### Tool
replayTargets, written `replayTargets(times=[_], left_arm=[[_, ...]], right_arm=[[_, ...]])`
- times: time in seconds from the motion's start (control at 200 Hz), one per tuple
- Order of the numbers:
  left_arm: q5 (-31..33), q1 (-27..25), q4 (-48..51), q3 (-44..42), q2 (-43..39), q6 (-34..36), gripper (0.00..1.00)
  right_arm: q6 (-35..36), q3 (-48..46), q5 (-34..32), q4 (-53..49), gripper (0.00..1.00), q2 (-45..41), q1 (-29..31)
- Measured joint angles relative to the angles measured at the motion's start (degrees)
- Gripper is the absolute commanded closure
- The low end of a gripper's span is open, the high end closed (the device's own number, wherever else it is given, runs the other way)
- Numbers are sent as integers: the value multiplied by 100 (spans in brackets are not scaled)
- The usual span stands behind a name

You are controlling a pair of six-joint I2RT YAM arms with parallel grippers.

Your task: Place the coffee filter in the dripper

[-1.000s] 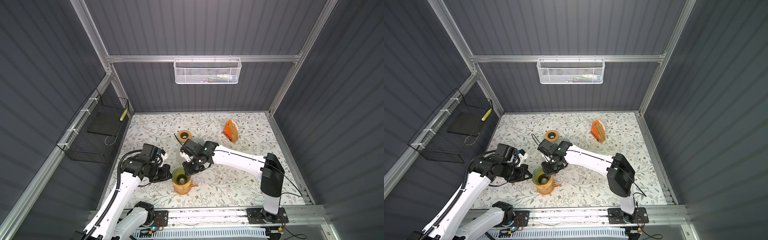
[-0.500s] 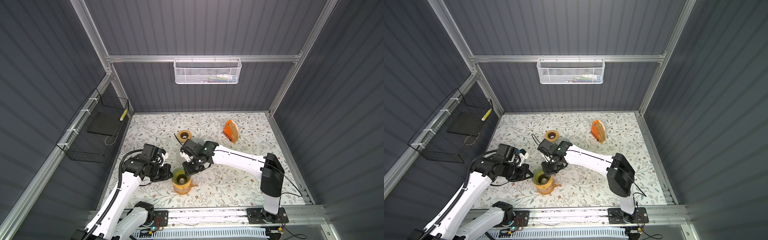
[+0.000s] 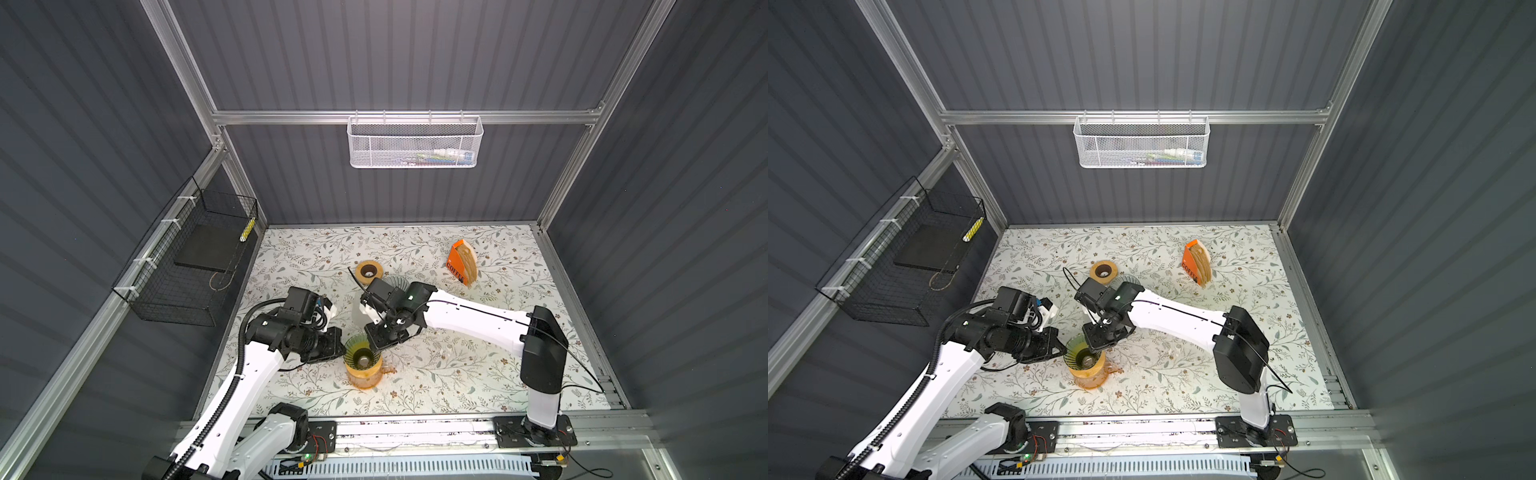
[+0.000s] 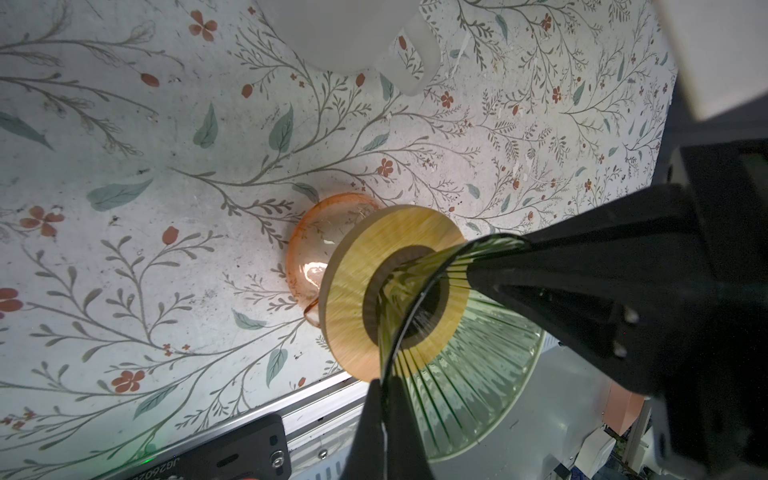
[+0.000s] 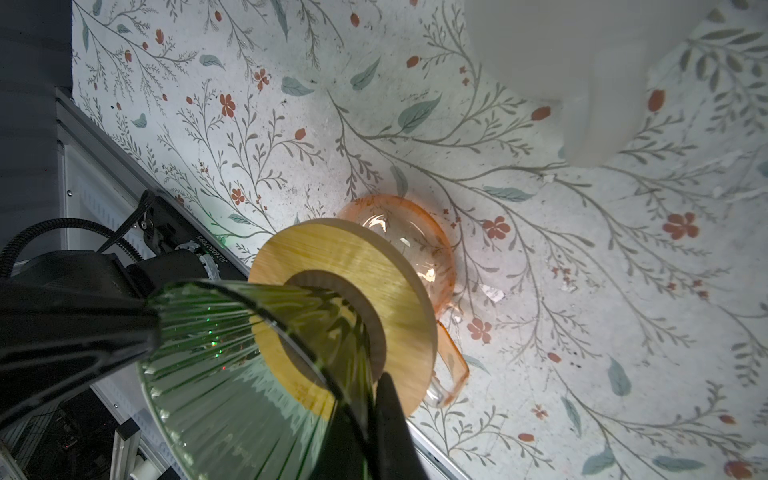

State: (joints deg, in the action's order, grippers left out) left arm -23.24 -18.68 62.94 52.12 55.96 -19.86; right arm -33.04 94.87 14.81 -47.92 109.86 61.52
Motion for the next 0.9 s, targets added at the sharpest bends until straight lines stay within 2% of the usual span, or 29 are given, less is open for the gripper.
replayTargets(times=[0.695, 0.901], left_arm=[[269, -9, 219, 195, 57, 7, 100], [267, -9, 238, 221, 103, 24, 100]], right_arm=[[13, 157, -63, 20, 100, 98, 39], [11, 160, -70, 15, 95, 98, 39]])
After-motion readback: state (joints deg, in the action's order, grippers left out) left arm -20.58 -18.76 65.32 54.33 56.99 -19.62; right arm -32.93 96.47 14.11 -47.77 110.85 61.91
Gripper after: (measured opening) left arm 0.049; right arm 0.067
